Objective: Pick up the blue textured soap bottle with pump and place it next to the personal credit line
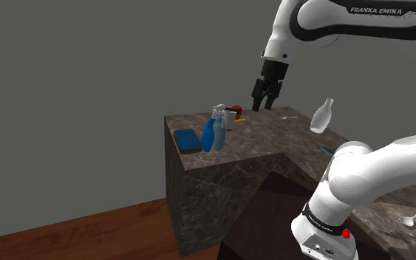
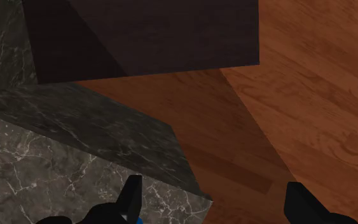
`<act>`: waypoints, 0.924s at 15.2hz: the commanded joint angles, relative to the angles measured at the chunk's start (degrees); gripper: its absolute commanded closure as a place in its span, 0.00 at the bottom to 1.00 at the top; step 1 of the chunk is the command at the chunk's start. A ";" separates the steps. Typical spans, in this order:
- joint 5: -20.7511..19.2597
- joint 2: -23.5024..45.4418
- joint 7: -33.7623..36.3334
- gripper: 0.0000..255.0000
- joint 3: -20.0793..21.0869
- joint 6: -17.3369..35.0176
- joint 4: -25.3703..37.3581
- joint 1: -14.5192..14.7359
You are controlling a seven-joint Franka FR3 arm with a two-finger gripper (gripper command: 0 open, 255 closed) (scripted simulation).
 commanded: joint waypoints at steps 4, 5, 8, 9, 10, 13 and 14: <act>-3.16 4.01 -5.86 0.00 -2.10 4.17 0.14 0.19; -4.13 5.48 -7.75 0.00 -2.78 5.59 0.34 0.26; -6.75 10.21 -13.23 0.00 -4.77 9.89 1.44 0.55; -7.52 11.88 -15.01 0.00 -5.40 11.31 1.96 0.65; -8.23 13.60 -16.76 0.00 -6.02 12.72 2.56 0.78; -10.02 18.98 -21.89 0.00 -7.78 16.85 4.82 1.17; -10.50 20.84 -23.57 0.00 -8.32 18.17 5.72 1.32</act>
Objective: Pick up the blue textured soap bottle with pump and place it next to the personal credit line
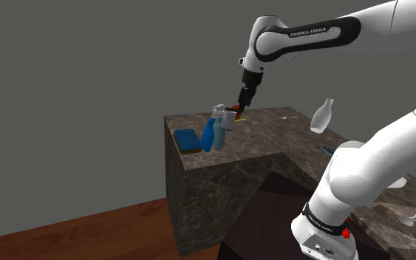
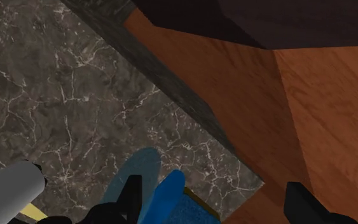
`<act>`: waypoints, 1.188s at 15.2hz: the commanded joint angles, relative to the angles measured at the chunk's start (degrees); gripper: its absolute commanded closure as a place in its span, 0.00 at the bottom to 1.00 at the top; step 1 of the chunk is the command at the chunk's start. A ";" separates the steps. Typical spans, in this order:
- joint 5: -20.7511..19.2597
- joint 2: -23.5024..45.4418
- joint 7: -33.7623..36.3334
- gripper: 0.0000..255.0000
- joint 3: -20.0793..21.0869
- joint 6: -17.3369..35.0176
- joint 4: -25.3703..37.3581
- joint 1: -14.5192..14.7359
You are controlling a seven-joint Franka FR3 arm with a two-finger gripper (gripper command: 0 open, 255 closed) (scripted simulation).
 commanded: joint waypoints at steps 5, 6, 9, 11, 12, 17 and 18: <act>-1.99 11.62 -10.09 0.00 -2.94 7.91 6.21 0.84; -2.09 13.60 -11.72 0.00 -3.30 9.00 7.53 0.93; -2.06 19.60 -16.53 0.00 -4.20 11.99 11.93 1.14; -1.81 23.63 -19.68 0.00 -4.59 13.72 15.20 1.16; -1.64 25.47 -21.09 0.00 -4.69 14.44 16.77 1.11; -1.15 27.29 -21.45 0.00 -4.84 18.01 14.97 0.87; -1.04 27.69 -21.53 0.00 -4.87 18.72 14.65 0.83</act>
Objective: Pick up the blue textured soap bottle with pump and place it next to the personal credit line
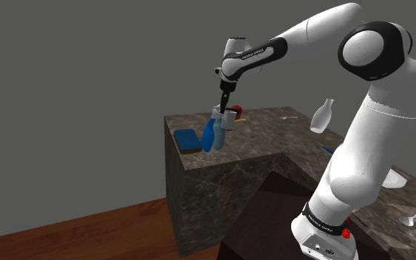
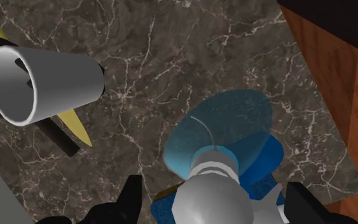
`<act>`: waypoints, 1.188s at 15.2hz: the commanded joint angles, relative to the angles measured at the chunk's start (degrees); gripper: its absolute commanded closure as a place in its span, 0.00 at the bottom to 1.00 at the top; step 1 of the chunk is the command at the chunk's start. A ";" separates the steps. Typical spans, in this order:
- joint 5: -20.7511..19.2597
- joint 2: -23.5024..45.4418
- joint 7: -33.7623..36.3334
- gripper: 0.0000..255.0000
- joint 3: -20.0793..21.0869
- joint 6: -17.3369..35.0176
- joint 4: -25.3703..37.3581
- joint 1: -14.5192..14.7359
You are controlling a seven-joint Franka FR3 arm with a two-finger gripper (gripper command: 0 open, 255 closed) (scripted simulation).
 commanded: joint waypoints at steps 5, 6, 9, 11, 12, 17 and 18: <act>0.33 1.14 -0.26 0.00 -0.10 1.73 -0.62 -0.09; 0.33 1.14 -0.26 0.00 -0.10 1.72 -0.62 -0.09; 0.34 1.15 -0.26 0.00 -0.12 1.72 -0.61 -0.07; 0.46 1.27 -0.68 1.00 -0.29 1.86 -0.62 -0.26; 0.40 1.11 -0.60 1.00 -0.28 1.85 -0.77 -0.24; 1.49 3.88 -1.36 1.00 -0.38 1.41 2.32 -0.44; 1.41 3.46 -1.78 1.00 -0.60 1.44 1.95 -0.69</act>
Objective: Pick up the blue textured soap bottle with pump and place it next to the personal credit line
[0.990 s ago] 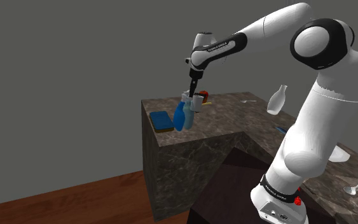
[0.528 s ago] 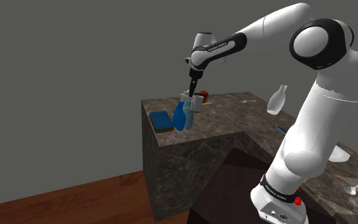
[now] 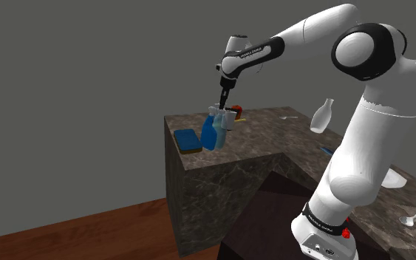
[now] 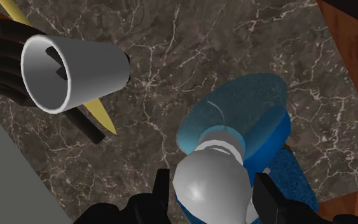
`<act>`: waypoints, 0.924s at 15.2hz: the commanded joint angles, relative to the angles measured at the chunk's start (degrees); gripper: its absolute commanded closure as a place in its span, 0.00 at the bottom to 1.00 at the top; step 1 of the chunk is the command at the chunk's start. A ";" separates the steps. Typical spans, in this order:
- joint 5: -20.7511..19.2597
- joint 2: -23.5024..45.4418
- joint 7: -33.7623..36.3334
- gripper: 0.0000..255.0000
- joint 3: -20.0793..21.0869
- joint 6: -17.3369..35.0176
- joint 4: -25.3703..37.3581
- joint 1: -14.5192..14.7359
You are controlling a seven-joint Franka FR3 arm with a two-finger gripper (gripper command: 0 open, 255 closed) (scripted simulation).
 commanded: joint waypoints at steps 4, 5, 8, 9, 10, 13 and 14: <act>-1.05 -1.43 1.53 1.00 0.70 -2.32 -2.51 0.97; -1.11 -1.69 1.53 1.00 0.71 -3.06 -2.03 0.99; -1.26 -2.43 1.54 1.00 0.74 -5.29 -0.51 1.05; -1.31 -2.65 1.54 1.00 0.75 -6.03 0.02 1.06; -1.35 -2.86 1.53 1.00 0.76 -6.78 0.57 1.08; -1.44 -3.41 1.49 1.00 0.80 -9.02 2.27 1.12; -1.46 -3.57 1.48 1.00 0.82 -9.77 2.87 1.14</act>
